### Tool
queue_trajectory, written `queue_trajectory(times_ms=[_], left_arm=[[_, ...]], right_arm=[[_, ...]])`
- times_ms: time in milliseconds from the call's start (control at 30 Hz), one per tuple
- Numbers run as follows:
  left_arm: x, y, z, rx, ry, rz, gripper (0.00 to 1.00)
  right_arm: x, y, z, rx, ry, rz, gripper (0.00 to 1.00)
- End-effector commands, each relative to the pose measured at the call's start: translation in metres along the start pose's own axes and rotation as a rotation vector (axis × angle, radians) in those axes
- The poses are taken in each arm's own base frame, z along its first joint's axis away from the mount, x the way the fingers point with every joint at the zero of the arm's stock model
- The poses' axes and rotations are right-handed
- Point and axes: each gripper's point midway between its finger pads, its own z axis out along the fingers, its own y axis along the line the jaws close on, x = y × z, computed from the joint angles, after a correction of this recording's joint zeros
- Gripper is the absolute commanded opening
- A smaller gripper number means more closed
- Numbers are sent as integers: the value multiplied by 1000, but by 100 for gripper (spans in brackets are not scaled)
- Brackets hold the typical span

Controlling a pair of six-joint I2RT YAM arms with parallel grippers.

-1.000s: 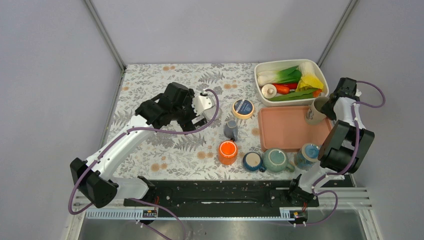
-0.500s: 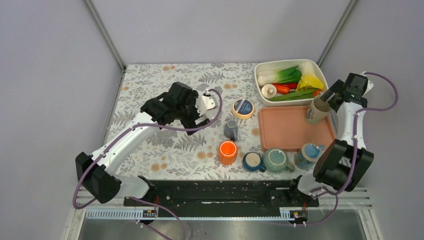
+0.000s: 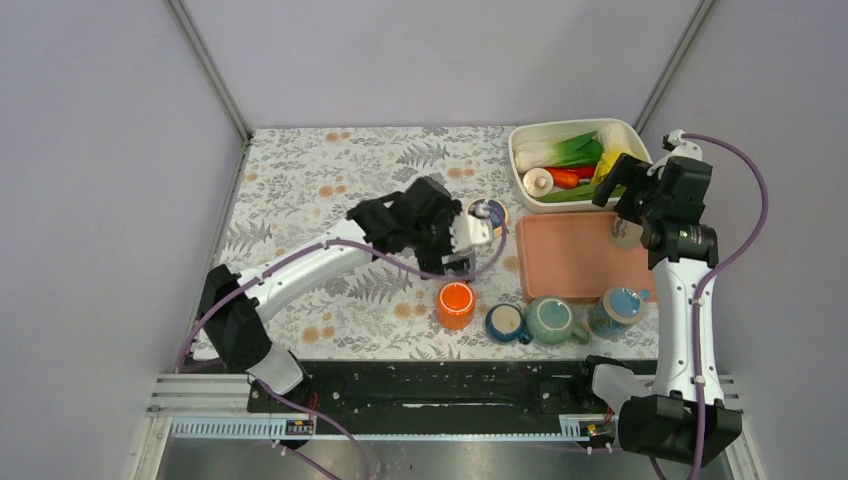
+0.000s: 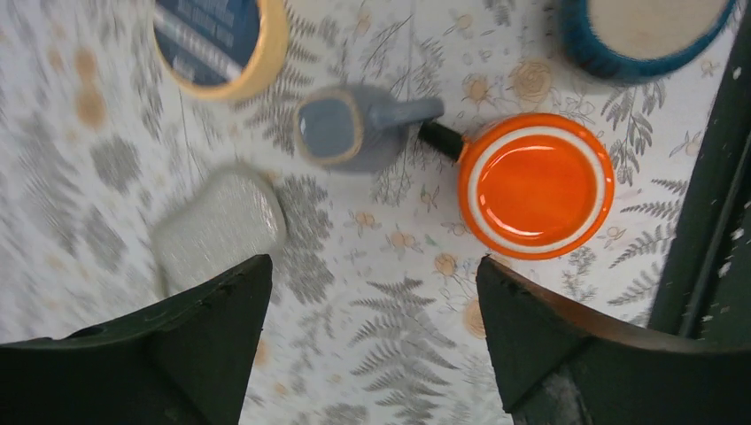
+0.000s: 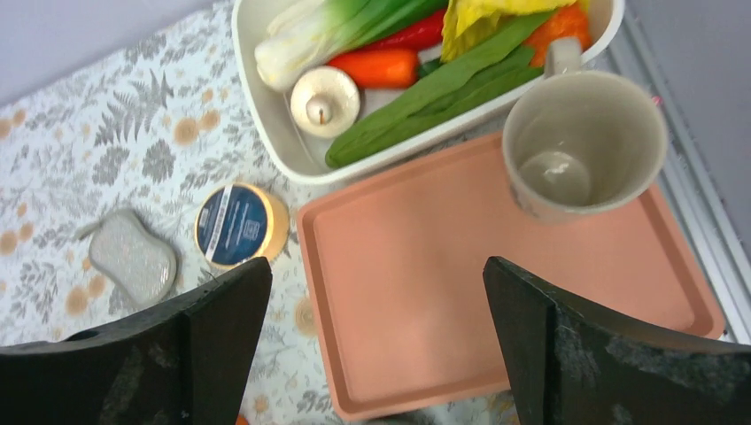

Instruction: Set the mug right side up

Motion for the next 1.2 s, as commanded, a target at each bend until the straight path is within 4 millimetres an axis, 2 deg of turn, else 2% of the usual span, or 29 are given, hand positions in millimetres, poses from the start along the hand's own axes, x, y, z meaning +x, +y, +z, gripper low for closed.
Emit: queue_trajectory(times_ms=[0, 67, 133, 267, 333, 367, 500, 667, 900, 1100, 1133, 1167], left_arm=[[-45, -9, 10, -52, -60, 549, 86], [-42, -16, 27, -7, -33, 744, 83], [-47, -14, 42, 16, -18, 876, 79], [-55, -6, 75, 66, 14, 1022, 67], [-57, -12, 82, 136, 2, 1069, 65], [-52, -19, 84, 193, 4, 1088, 65], [-40, -27, 99, 280, 26, 1109, 64], [-8, -24, 114, 329, 127, 1118, 62], [7, -16, 139, 289, 184, 1094, 57], [17, -6, 150, 260, 246, 1080, 40], [18, -5, 150, 258, 250, 1074, 35], [19, -4, 150, 259, 250, 1064, 25]], right_arm=[[27, 14, -12, -98, 71, -30, 100], [31, 14, -16, -100, 64, -34, 99], [35, 16, -18, -119, 72, -32, 99], [46, 22, -17, -160, 103, -23, 99], [49, 21, -17, -161, 109, -24, 99], [50, 21, -17, -161, 109, -24, 99], [52, 23, -20, -177, 108, -25, 99], [49, 25, -24, -187, 86, -27, 99], [53, 27, -22, -202, 99, -20, 99], [54, 28, -21, -209, 99, -18, 99], [54, 28, -21, -210, 98, -18, 99], [54, 29, -21, -214, 97, -18, 99]])
